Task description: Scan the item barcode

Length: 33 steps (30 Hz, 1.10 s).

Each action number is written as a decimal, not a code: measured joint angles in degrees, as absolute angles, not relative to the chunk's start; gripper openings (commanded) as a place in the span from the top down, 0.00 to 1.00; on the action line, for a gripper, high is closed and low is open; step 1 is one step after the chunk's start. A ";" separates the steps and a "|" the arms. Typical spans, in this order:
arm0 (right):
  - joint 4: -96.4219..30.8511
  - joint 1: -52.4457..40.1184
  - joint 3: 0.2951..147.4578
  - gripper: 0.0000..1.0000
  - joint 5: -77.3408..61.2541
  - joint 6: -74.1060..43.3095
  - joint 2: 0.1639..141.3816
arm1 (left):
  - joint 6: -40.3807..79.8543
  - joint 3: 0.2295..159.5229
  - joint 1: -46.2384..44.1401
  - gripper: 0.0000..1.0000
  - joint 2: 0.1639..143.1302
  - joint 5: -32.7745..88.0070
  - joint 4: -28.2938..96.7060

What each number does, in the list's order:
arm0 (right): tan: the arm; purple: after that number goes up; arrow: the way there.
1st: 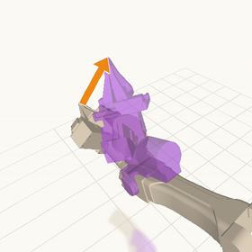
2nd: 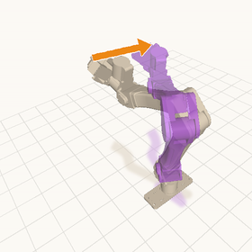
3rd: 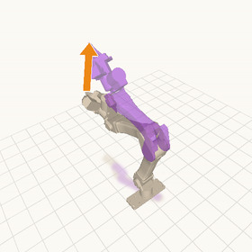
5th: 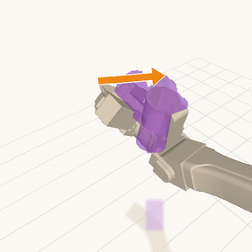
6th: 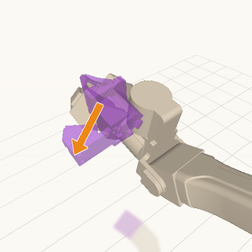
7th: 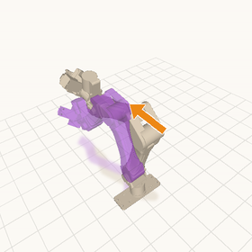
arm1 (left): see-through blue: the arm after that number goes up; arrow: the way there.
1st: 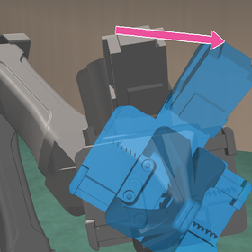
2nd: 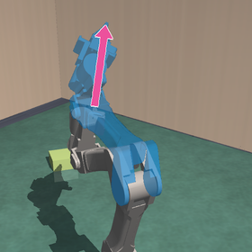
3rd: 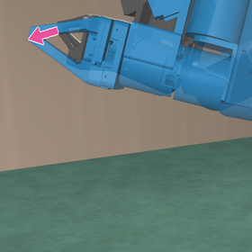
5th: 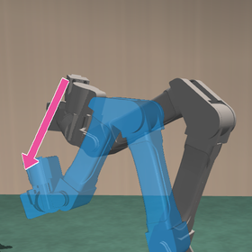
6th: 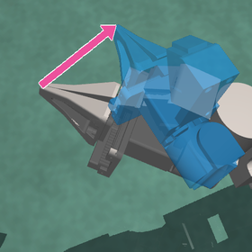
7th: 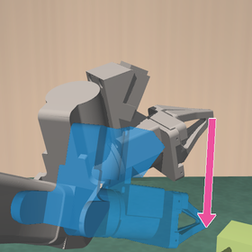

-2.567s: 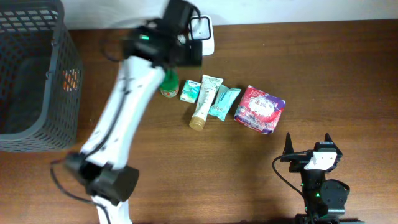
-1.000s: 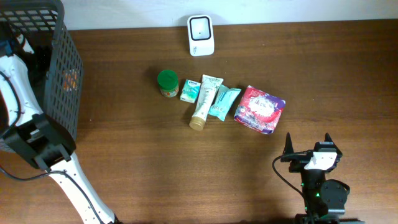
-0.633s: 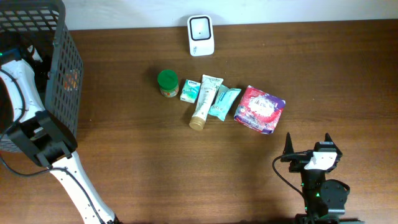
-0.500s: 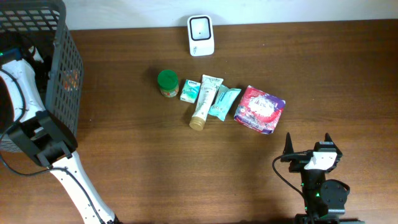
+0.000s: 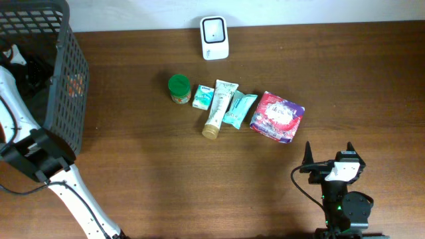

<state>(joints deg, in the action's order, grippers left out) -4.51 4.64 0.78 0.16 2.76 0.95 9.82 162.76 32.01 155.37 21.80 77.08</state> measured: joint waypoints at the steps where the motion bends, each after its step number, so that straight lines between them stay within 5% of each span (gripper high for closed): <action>1: -4.51 4.64 0.78 0.01 0.16 2.74 0.95 | 9.56 162.76 31.70 0.44 155.46 22.15 77.08; 10: -4.51 4.64 0.78 0.01 0.16 2.76 0.95 | 6.81 162.76 31.64 0.52 155.74 25.04 80.01; 12: -4.51 4.64 0.78 0.01 0.16 2.81 0.95 | 6.81 163.26 32.23 0.43 155.76 24.95 82.13; 15: -4.49 4.64 0.78 0.01 0.16 2.74 0.95 | 6.85 171.24 32.67 0.12 156.62 24.80 87.79; 25: -4.51 4.64 0.78 0.01 0.16 2.79 0.95 | 7.20 179.19 33.12 0.16 155.76 24.84 93.47; 33: -4.51 4.64 0.78 0.01 0.16 2.79 0.95 | 7.75 179.17 33.12 0.22 140.86 23.57 96.64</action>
